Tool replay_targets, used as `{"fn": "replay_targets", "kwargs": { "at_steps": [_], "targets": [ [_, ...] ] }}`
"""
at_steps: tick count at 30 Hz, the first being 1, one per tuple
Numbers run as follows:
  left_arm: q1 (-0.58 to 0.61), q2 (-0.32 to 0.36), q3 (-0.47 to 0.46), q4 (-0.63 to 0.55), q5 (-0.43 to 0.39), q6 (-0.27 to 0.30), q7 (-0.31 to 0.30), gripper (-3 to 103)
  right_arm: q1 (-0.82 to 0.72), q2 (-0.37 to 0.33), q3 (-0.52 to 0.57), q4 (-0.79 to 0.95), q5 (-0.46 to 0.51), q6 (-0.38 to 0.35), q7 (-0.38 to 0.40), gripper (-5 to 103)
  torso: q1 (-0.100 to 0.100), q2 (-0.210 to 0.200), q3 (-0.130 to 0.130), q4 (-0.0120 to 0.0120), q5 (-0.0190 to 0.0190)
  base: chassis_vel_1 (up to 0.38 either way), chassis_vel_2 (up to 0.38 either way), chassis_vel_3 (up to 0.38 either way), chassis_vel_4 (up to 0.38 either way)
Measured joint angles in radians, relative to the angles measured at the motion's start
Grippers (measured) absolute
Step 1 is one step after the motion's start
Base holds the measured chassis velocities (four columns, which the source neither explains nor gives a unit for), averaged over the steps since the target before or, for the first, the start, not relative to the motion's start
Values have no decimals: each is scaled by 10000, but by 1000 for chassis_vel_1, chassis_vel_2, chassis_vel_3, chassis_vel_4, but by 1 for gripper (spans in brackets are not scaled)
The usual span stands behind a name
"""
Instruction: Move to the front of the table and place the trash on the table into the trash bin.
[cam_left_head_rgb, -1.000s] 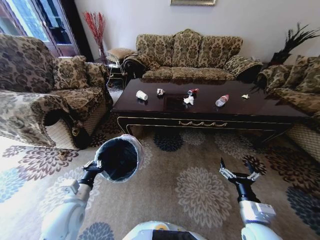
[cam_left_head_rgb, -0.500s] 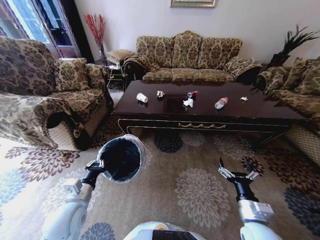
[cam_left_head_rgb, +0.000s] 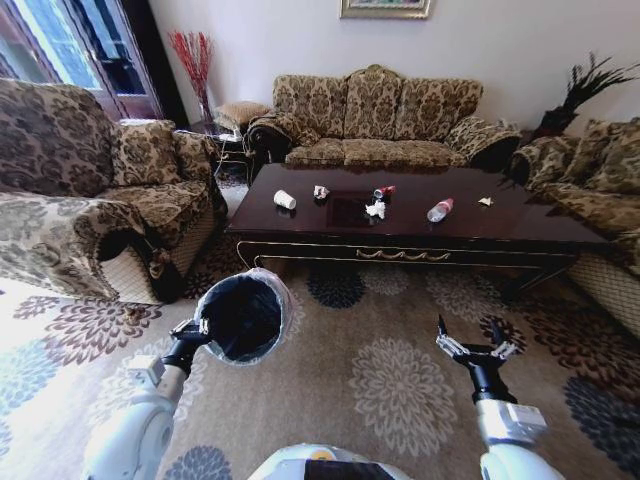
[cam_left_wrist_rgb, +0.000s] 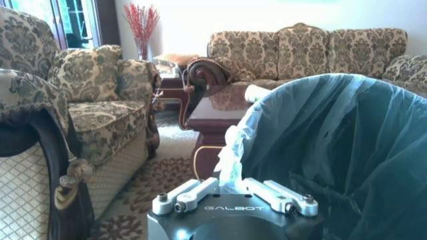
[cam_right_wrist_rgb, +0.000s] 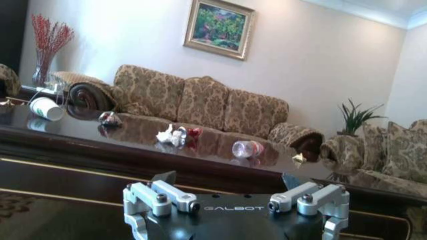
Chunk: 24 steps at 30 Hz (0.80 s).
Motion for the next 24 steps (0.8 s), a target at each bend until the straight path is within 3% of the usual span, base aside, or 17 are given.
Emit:
{"fn": "replay_targets", "kwargs": {
  "at_steps": [15,24],
  "targets": [
    [-43,53,40,24,-154,45,14,1,23,24,-9,-42,-16,-36,-123,100,233,654,421,0,0,0,0,0,0],
    [-19,50,147,-55,-120,-26,76,1,-4,67,-23,-77,7,-58,-187,100,299,837,540,0,1,0,0,0,0]
  ]
}}
